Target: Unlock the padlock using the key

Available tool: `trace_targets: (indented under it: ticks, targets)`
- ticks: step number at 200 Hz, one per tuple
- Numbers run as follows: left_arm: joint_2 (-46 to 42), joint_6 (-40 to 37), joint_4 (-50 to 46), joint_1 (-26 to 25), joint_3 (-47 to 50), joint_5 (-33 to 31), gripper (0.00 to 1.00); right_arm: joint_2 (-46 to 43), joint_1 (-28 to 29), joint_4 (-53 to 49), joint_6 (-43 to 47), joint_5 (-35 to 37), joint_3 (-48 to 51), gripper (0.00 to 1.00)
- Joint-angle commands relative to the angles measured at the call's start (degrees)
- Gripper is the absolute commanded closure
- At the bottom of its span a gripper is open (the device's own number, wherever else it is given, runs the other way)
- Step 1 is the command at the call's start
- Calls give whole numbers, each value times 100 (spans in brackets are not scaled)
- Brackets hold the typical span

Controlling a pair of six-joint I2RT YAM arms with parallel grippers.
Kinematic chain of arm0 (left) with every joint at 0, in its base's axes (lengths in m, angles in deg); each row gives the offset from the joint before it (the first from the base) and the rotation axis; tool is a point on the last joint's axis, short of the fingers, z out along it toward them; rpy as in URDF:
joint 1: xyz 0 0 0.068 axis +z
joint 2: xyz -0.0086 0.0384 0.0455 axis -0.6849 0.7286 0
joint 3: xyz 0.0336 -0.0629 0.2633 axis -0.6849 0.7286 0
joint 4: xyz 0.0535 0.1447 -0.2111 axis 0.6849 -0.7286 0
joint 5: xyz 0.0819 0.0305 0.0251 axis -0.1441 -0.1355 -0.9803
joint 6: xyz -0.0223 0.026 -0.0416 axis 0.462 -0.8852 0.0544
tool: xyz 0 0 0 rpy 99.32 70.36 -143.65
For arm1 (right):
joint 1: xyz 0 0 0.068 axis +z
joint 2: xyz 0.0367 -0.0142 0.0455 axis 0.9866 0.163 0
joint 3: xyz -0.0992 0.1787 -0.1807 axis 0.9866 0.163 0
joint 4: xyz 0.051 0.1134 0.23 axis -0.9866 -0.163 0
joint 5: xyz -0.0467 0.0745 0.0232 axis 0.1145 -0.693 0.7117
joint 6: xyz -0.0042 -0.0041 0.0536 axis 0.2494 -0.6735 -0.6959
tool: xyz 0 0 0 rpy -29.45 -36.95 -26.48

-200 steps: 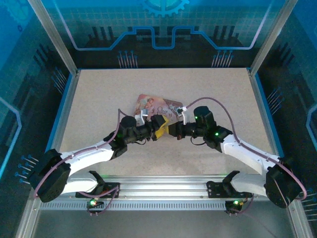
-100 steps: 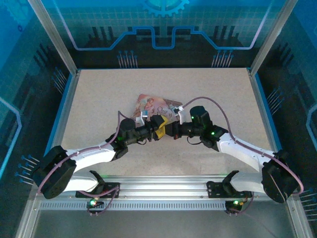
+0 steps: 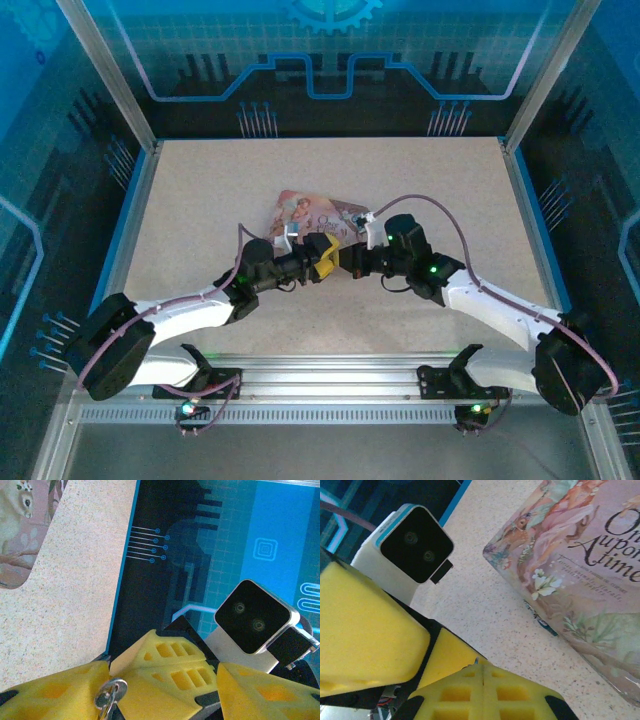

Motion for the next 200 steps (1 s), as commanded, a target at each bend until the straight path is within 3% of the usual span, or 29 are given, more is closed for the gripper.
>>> trace_targets:
  ticks: [1, 40, 104, 200]
  targets:
    - [78, 82, 232, 34, -14, 156, 40, -105, 57, -225, 71, 263, -113, 100]
    - [113, 71, 219, 24, -1, 150, 40, -140, 58, -123, -7, 285, -61, 100]
    - [-71, -232, -277, 39, 123, -52, 30, -237, 56, -73, -106, 494, -9, 100]
    - [20, -159, -146, 9, 81, 23, 37, -186, 45, -58, -194, 797, 72, 100]
